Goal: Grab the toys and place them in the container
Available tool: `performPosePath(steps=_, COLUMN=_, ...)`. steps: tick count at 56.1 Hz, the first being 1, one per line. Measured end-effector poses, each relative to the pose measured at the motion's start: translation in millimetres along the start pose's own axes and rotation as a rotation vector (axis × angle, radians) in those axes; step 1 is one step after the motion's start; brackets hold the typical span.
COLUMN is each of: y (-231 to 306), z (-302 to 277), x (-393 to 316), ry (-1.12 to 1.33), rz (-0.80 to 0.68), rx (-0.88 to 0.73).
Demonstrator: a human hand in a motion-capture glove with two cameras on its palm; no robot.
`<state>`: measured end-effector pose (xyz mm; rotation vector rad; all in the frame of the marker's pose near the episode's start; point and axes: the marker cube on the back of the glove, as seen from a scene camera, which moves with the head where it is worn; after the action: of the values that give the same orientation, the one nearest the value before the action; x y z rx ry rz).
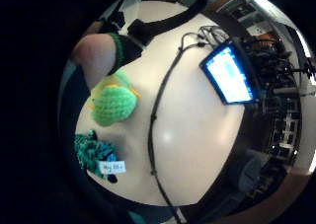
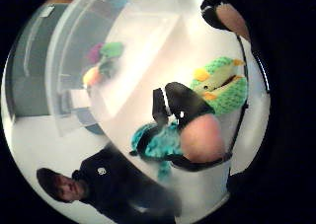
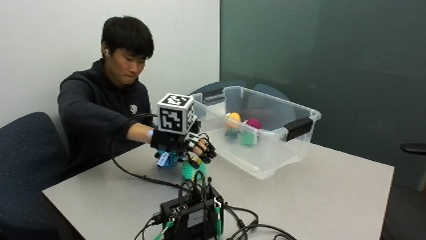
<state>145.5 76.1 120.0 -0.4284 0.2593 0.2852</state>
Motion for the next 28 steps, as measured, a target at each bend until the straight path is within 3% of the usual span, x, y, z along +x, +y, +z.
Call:
performPosePath(steps=12, y=-15.0, z=56.5, x=-7.8, ry=0.048, rz=-0.013, rx=-0.062)
performPosePath(steps=28, y=-21.4, z=73.4, x=-5.0, ry=0.014, rz=-0.011, rx=0.035)
